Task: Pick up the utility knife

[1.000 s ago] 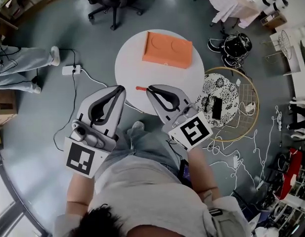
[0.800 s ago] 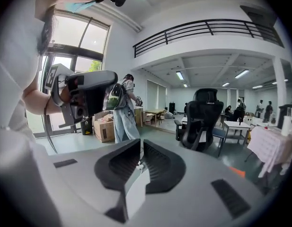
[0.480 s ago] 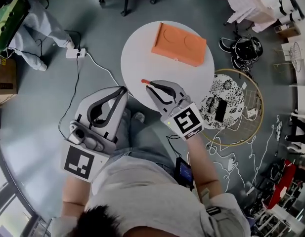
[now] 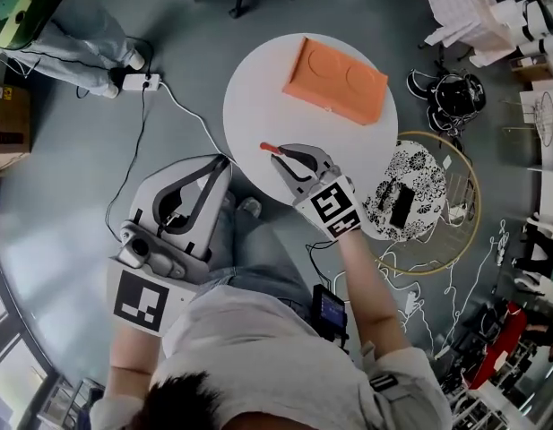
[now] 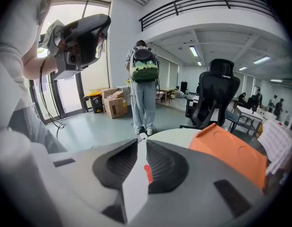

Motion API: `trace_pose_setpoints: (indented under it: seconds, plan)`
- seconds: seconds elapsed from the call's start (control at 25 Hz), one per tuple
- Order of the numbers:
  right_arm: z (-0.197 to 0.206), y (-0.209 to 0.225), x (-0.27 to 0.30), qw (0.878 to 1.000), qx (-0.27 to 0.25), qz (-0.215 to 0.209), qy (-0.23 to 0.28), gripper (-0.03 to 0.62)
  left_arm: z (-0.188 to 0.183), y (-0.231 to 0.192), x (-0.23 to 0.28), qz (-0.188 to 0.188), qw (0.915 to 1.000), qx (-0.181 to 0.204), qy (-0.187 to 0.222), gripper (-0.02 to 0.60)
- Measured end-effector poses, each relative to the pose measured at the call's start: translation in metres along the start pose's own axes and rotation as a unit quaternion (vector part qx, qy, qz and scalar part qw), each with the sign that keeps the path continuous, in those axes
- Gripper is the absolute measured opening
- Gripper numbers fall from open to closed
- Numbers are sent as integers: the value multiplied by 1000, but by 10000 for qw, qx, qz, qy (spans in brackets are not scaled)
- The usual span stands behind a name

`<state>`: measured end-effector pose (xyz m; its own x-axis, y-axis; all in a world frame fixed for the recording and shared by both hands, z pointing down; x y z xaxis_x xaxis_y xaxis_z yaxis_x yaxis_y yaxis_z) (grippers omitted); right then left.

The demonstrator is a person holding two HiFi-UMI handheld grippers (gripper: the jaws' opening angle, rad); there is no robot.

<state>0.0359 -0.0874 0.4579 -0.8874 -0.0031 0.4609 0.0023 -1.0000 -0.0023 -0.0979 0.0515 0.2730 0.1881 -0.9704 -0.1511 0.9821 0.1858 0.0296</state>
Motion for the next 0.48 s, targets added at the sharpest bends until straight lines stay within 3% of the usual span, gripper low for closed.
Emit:
trace_pose_setpoints:
  seconds: [0.48]
  plan:
    - [41, 14, 30, 9957, -263, -544, -704, 57, 14, -7, 10, -299, 9995, -36, -126, 11]
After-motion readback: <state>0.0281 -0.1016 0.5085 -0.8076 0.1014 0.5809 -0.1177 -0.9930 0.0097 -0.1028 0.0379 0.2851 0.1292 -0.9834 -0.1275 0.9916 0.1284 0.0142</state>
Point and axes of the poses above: the fingertips, and each gripper's own axes: x forward along the fingers, y to its right, z out of its underside, the point moved 8 cm from there along -x, backward along the fingers, and after that the axes turned 7 degrees about y, right-handed, at the moved point
